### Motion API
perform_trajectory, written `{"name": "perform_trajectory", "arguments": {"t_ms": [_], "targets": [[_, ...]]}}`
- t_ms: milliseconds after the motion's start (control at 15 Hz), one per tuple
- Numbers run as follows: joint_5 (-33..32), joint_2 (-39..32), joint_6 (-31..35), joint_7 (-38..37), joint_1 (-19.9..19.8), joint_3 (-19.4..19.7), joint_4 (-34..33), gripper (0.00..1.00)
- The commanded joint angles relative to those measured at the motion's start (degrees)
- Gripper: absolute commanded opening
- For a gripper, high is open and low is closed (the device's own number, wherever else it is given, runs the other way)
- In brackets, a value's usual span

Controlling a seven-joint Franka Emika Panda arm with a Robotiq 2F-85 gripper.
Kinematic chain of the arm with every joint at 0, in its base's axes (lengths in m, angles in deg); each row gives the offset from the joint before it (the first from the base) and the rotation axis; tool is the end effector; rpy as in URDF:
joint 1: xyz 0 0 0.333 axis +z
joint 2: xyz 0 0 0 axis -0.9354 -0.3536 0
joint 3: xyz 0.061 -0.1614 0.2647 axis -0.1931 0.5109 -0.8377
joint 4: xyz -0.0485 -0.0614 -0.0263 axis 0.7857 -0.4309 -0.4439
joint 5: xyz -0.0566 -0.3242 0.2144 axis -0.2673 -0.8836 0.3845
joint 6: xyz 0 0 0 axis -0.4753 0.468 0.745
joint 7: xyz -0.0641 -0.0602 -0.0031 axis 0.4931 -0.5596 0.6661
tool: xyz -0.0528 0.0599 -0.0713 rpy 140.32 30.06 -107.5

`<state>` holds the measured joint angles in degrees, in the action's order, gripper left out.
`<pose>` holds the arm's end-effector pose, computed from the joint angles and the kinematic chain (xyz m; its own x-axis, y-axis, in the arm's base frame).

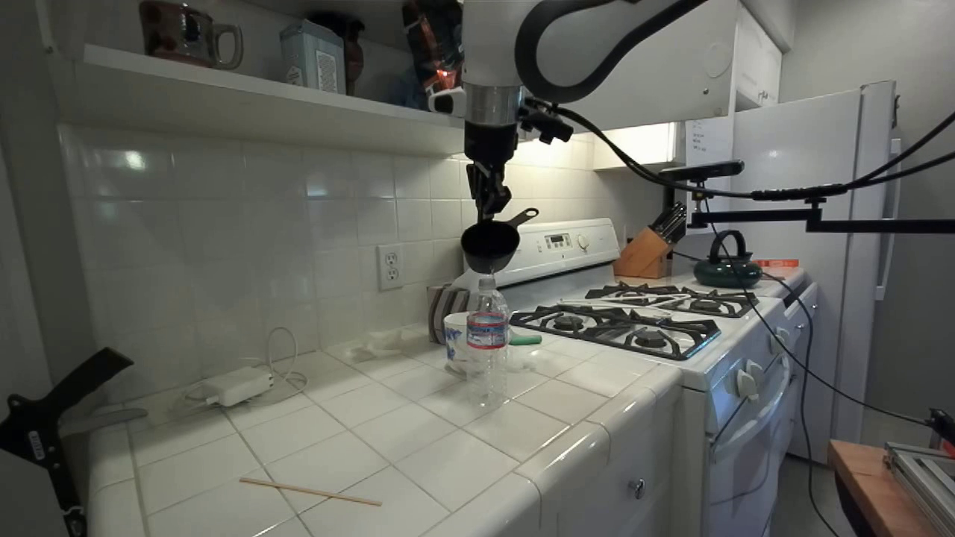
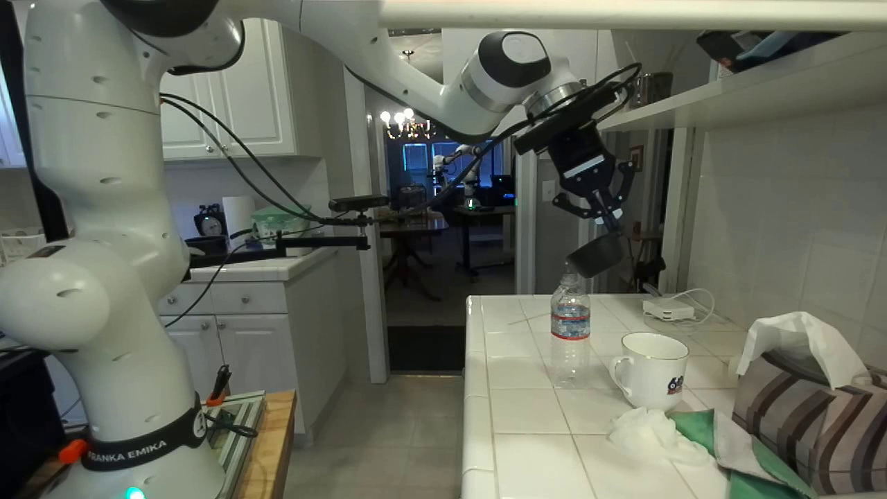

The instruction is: Pour the contents in the black pot inside the water bottle

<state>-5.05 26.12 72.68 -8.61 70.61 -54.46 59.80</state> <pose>0.6221 -0.0040 0.5009 0.7027 0.7050 -0.0964 0.6502 -0.5811 0.4894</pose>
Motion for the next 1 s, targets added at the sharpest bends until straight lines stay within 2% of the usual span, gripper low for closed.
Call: {"name": "perform_trajectory", "arguments": {"t_ms": [0,933], "targets": [[-3.58,1.54,1.75,-3.06,0.35,-0.20,2.16,0.01],[-7.61,1.40,2.59,-6.54,0.83,-0.72,2.97,0.01]]}}
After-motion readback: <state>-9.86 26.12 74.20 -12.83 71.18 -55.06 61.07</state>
